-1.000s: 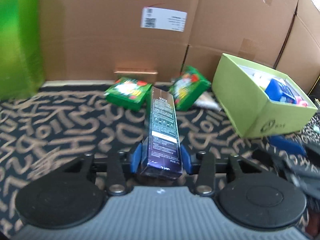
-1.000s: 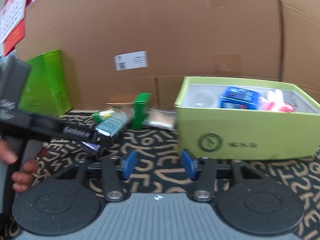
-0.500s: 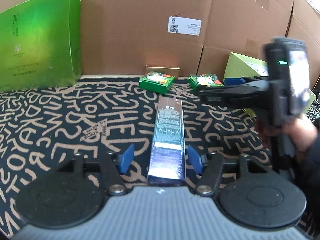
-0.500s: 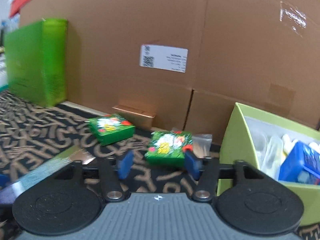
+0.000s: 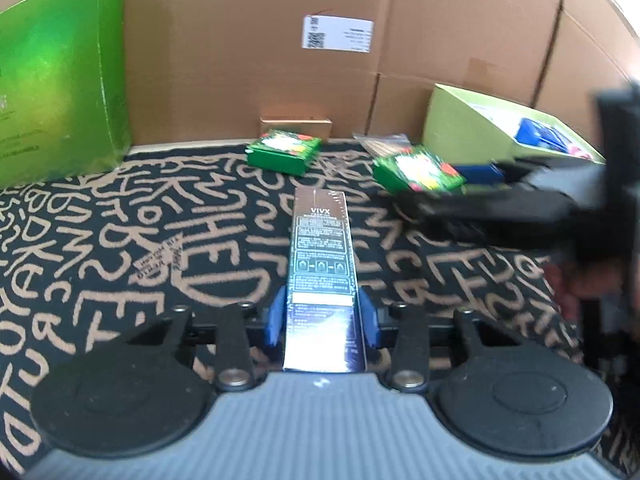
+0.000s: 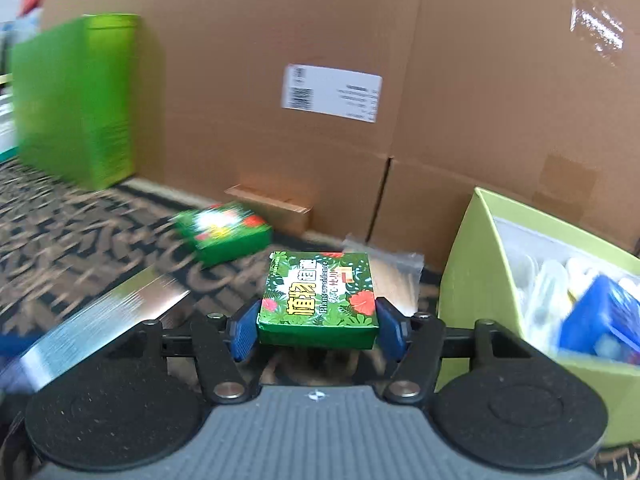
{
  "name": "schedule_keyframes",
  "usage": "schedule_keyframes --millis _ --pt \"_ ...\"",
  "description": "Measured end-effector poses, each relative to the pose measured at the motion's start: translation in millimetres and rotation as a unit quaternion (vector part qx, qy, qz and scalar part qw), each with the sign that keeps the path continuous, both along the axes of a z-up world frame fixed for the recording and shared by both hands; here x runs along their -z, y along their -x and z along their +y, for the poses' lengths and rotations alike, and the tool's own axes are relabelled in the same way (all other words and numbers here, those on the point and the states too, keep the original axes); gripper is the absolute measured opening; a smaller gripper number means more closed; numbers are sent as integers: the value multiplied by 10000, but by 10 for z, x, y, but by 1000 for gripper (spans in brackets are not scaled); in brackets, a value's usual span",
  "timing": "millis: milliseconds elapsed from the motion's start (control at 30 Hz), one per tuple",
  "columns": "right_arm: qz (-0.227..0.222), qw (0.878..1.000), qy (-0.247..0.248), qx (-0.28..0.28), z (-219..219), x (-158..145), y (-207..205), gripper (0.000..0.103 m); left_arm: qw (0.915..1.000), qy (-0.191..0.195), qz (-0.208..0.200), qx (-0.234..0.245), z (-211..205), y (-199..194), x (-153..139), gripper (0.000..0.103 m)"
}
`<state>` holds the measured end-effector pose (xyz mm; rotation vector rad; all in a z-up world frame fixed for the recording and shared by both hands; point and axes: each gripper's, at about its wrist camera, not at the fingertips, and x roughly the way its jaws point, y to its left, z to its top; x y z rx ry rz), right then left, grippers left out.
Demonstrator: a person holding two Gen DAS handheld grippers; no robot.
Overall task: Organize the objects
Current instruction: 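Carry the purple box and green floral box over the green shoebox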
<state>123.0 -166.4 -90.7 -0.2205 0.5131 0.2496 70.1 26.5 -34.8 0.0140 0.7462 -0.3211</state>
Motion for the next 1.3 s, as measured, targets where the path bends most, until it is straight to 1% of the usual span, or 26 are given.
schedule_keyframes --millis 100,133,167,200,233,300,333,367,500,533,633,733,767,800,833,867,933,967,1067,1167,1300 --pt "202 9994 -176 -223 -163 -8 406 65 9998 -136 18 148 -19 128 2 39" --pt "288 9989 -265 -247 -232 -2 538 65 9997 -172 63 154 -34 145 11 42" --pt "371 9984 -353 -239 -307 3 670 65 9997 -205 66 153 -58 144 22 49" --pt "460 9978 -411 -234 -366 15 786 66 9996 -244 63 149 -83 120 32 54" --pt "558 9973 -423 -241 -396 39 871 65 9995 -292 52 122 -117 90 34 54" --pt "557 9974 -408 -206 -409 75 984 67 9995 -292 3 120 -169 27 32 54" --pt "516 9977 -401 -162 -412 88 1009 70 9995 -284 5 113 -189 1 34 54" --pt "478 9980 -397 -135 -415 92 1023 71 9995 -302 29 87 -209 -33 38 54" --pt "412 9982 -402 -182 -395 71 999 71 9994 -348 77 38 -255 -114 75 52" --pt "400 9983 -374 -190 -403 66 987 71 9993 -377 67 27 -265 -125 84 54" --pt "440 9985 -288 -168 -369 83 924 71 9991 -430 34 -33 -289 -149 103 67" --pt "519 9982 -271 -102 -350 120 889 71 9987 -510 48 10 -314 -165 123 65" --pt "532 9982 -261 -78 -347 131 879 71 9984 -556 29 38 -326 -165 124 59" --pt "523 9982 -287 -74 -347 139 878 71 9982 -592 14 58 -336 -164 118 50" --pt "529 9980 -326 -75 -351 145 876 71 9981 -608 13 67 -343 -166 110 47" --pt "539 9979 -357 -79 -356 149 874 71 9981 -608 29 57 -348 -175 102 39" --pt "560 9976 -405 -79 -361 157 860 69 9985 -548 74 32 -343 -183 90 38" --pt "584 9973 -434 -92 -367 162 852 67 9986 -529 87 19 -341 -181 85 38" --pt "588 9967 -550 -81 -378 146 869 66 9988 -479 68 24 -346 -154 45 38" --pt "436 9966 -698 -87 -421 74 924 66 9990 -428 -101 80 -374 -114 -67 38" --pt "98 9965 -830 -43 -514 -95 974 66 9985 -276 -406 233 -453 -73 -297 38"
